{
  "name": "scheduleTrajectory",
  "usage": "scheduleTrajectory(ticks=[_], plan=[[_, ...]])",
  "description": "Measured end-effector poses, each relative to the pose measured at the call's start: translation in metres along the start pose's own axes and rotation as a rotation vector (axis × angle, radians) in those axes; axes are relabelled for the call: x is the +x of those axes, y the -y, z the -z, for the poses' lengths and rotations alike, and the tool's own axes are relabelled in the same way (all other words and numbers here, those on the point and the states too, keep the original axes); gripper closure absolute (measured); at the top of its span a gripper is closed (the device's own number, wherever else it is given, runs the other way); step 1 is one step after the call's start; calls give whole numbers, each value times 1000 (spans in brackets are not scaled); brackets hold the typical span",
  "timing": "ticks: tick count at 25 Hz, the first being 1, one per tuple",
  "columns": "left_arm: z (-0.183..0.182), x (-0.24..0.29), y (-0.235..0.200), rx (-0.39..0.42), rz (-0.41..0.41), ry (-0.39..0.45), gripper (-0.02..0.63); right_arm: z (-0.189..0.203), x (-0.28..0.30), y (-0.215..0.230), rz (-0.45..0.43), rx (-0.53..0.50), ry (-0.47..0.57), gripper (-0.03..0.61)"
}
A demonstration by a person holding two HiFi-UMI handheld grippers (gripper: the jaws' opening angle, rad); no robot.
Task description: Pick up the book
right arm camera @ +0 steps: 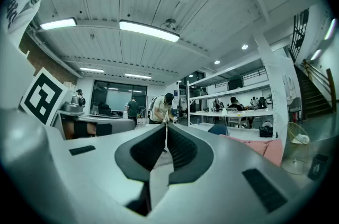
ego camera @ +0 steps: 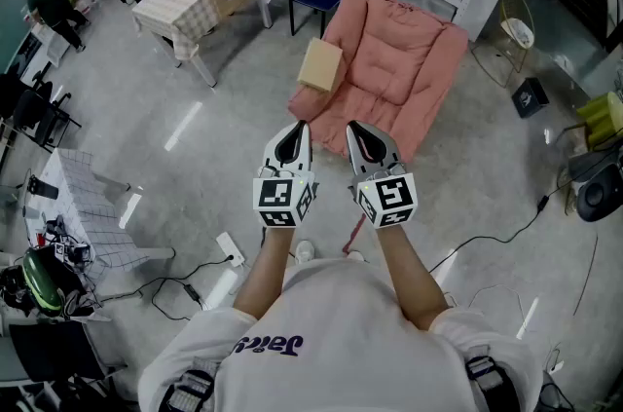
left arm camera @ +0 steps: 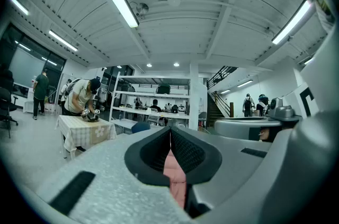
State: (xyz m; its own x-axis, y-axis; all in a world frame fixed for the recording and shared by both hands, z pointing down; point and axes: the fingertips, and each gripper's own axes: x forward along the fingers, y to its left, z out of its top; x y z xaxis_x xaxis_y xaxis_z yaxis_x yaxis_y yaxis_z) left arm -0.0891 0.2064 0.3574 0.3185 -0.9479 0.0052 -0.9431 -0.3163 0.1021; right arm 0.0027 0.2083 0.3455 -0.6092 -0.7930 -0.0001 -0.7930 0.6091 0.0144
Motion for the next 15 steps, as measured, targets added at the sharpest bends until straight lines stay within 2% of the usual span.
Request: scheduleTrajectory(ticks=[4,8,15], plan=[[3,-10,-21,-7,10,-4,597,6,12,-13,31,14,-7,557],[4,-22,-58,-26,-8,-4,598,13,33,-27,102,43,-18,557],[0,-41,-120,-52,-29,19,598,12,71,-76,68,55,11,557]])
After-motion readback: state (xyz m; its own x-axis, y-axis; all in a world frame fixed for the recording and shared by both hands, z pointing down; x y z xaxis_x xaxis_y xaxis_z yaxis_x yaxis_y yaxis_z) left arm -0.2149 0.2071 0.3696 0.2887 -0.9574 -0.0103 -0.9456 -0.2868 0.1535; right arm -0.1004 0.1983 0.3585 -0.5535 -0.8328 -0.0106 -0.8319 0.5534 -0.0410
